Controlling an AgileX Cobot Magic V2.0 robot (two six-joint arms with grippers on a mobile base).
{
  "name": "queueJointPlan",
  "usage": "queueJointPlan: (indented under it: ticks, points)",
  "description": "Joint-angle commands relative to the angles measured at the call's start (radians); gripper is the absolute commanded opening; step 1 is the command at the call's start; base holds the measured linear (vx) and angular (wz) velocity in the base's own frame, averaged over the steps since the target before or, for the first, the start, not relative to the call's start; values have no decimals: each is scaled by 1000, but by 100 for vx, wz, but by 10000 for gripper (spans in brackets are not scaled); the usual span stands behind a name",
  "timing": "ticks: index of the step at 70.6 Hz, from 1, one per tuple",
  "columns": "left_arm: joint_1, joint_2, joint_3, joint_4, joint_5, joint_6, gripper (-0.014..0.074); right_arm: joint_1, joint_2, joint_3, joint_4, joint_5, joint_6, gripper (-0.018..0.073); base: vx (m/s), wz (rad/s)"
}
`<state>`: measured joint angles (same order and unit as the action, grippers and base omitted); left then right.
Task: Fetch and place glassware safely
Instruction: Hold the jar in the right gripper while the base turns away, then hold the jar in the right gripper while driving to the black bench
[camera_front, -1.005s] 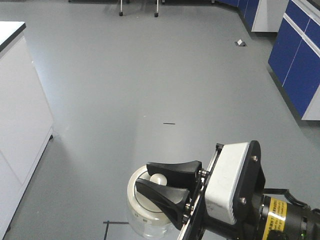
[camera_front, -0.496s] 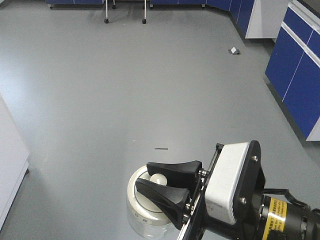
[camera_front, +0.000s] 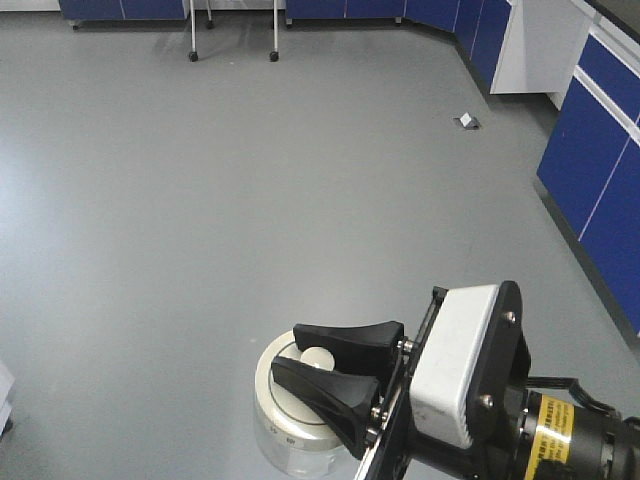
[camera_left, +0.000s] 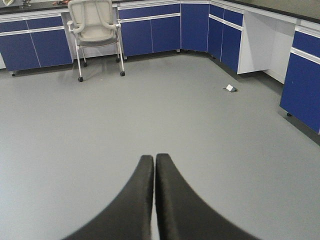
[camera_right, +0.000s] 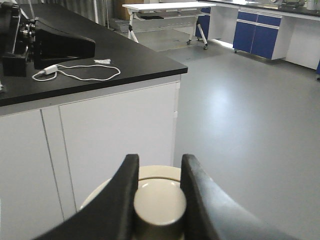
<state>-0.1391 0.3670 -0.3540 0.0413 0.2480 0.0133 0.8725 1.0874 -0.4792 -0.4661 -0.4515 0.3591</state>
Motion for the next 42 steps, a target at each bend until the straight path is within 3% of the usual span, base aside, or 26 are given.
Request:
queueJointPlan:
  ticks: [1,42]
  points:
    - [-7,6,-26,-9,-71,-5,-7,1,-24,-29,12,-99,-3,-3,46,-4]
    - [-7,6,-26,-9,-70,-5,-7,1,-24,-29,12,-99,-3,-3,49,-3]
